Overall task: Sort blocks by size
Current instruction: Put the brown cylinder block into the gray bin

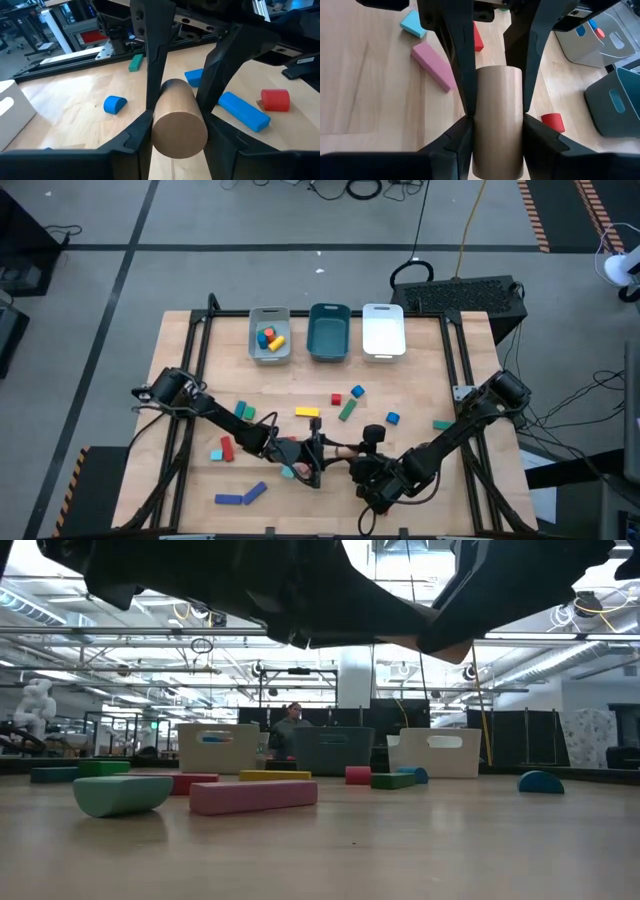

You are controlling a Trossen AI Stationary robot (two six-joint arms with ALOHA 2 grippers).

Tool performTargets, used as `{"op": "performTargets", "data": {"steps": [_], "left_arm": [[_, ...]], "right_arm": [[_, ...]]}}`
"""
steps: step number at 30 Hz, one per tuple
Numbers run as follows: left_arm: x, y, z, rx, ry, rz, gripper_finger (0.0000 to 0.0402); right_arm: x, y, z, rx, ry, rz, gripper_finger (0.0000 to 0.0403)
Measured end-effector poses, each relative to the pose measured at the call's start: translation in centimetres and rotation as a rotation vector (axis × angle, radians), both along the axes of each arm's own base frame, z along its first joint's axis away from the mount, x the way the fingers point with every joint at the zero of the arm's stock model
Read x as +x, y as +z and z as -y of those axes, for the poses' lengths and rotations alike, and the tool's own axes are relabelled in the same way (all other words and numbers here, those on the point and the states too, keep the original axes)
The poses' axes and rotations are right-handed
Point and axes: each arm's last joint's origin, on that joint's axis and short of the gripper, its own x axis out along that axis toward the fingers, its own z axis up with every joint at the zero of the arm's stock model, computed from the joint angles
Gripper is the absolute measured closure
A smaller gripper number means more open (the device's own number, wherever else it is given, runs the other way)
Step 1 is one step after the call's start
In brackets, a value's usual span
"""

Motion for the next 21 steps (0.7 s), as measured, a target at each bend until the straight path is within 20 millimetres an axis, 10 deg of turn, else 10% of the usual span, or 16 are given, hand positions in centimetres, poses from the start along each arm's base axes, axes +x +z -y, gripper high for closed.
{"op": "performTargets", "data": {"steps": [14, 21], "left_arm": [[0.8, 0.7, -2.9, 0.024, 0.195, 0.018, 0.0264], [-0.8, 3.6, -6.6, -0.004, 0.459, -0.089, 0.0263]], "right_arm": [[-2.7, 2.5, 3.3, 0.084, -0.273, -0.031, 0.01], [-5.6, 5.2, 5.5, 0.052, -0.368, 0.016, 0.0075]]}}
